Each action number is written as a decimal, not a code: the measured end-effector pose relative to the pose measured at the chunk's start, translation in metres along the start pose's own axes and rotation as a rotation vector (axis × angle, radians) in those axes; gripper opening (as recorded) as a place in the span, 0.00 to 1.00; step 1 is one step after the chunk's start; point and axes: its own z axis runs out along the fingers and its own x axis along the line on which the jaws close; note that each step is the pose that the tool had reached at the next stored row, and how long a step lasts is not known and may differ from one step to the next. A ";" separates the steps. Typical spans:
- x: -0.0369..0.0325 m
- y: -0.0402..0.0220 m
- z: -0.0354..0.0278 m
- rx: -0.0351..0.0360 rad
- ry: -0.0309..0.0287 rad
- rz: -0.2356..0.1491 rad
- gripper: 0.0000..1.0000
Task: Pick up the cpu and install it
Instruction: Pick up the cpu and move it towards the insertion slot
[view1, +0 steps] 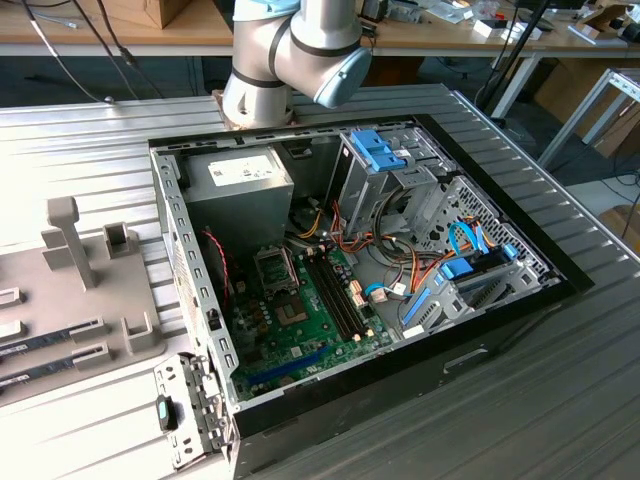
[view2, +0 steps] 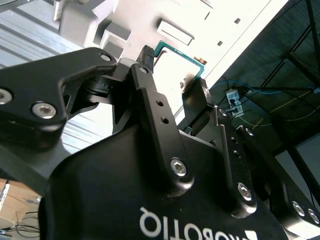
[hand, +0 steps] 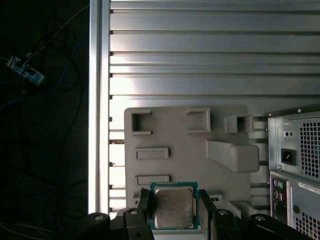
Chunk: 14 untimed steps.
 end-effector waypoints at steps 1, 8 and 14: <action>-0.0003 0.0000 0.0000 0.0000 0.0000 0.000 0.47; -0.0028 0.0000 0.0001 0.0000 0.0000 0.000 0.47; -0.0051 0.0000 0.0002 0.0000 0.0000 0.000 0.47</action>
